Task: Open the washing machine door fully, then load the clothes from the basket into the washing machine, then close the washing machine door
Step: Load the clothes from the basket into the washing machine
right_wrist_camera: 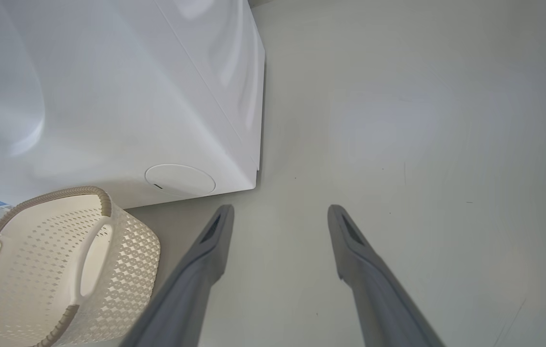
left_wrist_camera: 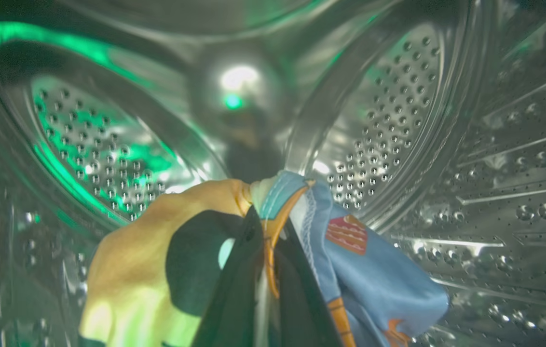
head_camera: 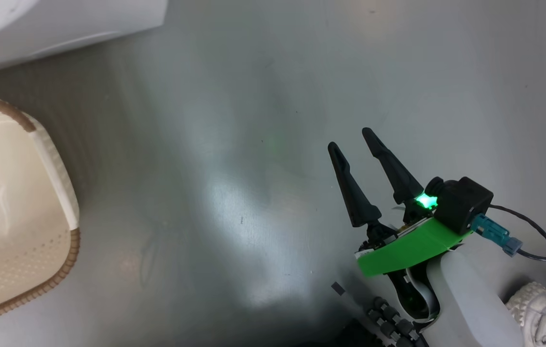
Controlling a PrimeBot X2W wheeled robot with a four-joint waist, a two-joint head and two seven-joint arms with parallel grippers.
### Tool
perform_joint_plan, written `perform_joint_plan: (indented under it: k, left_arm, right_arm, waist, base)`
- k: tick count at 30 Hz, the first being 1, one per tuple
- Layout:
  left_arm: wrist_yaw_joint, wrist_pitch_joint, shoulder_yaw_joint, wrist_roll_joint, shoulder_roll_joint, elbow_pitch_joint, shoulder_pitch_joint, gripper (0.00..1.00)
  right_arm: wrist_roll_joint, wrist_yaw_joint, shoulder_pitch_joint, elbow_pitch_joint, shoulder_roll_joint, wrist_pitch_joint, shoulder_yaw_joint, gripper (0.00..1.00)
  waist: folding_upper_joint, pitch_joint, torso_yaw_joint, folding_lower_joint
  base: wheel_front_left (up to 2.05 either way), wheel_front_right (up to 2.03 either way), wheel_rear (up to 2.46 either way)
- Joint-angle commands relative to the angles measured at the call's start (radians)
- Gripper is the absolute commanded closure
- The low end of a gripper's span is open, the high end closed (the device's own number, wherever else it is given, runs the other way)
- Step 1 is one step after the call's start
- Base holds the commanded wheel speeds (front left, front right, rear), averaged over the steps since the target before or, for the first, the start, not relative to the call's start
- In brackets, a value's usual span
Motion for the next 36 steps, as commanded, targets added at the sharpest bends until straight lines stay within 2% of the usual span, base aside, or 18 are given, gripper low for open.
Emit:
perform_joint_plan:
  k: [1, 9, 11, 14, 15, 16, 17, 26, 36]
  left_arm:
    - [-0.002, -0.036, 0.013, 0.023, 0.071, -0.034, -0.034, 1.0]
    - [-0.002, -0.078, 0.051, 0.103, 0.076, -0.093, -0.062, 1.0]
    - [-0.002, -0.079, 0.065, 0.103, 0.063, -0.094, -0.044, 1.0]
    - [-0.002, -0.076, 0.037, 0.062, 0.043, -0.037, -0.012, 1.0]
    - [-0.002, -0.067, 0.023, 0.044, 0.039, -0.017, -0.009, 0.94]
    - [-0.002, -0.051, 0.011, 0.023, 0.035, 0.002, -0.008, 0.34]
    - [-0.002, -0.029, 0.001, 0.001, 0.032, 0.024, -0.007, 0.0]
    - [-0.002, 0.069, -0.057, -0.073, 0.022, 0.138, -0.009, 0.0]
    - [-0.002, 0.002, -0.08, -0.105, -0.025, 0.191, 0.05, 0.0]
  right_arm:
    - [0.014, 0.006, 0.022, -0.021, 0.004, -0.005, 0.023, 0.0]
    - [0.02, 0.006, 0.001, -0.022, 0.004, -0.005, 0.032, 0.0]
    - [0.019, 0.006, -0.003, -0.022, 0.004, -0.005, 0.032, 0.0]
    - [0.015, 0.006, -0.002, -0.017, 0.004, -0.005, 0.028, 0.0]
    - [0.013, 0.006, -0.002, -0.015, 0.004, -0.005, 0.026, 0.0]
    - [0.012, 0.006, -0.002, -0.013, 0.004, -0.005, 0.026, 0.0]
    - [0.012, 0.006, -0.002, -0.011, 0.004, -0.005, 0.025, 0.0]
    - [0.005, 0.006, 0.001, -0.001, 0.004, -0.005, 0.013, 0.0]
    - [-0.009, 0.006, 0.006, 0.012, 0.004, -0.005, -0.005, 0.0]
  waist:
    - [0.0, 0.027, -0.017, -0.0001]
    - [0.0, 0.046, -0.007, -0.0001]
    - [0.0, 0.044, -0.002, -0.0001]
    - [0.0, 0.036, 0.006, -0.0001]
    - [0.0, 0.033, 0.009, -0.0001]
    - [0.0, 0.031, 0.011, -0.0001]
    - [0.0, 0.027, 0.013, -0.0001]
    - [0.0, -0.006, 0.031, -0.0001]
    - [0.0, -0.061, 0.061, -0.0001]
  base:
    - [0.0, 0.0, 0.0]
    - [0.0, 0.0, 0.0]
    - [0.0, 0.0, 0.0]
    - [0.0, 0.0, 0.0]
    - [0.0, 0.0, 0.0]
    - [0.0, 0.0, 0.0]
    - [0.0, 0.0, 0.0]
    - [0.0, 0.0, 0.0]
    - [0.0, 0.0, 0.0]
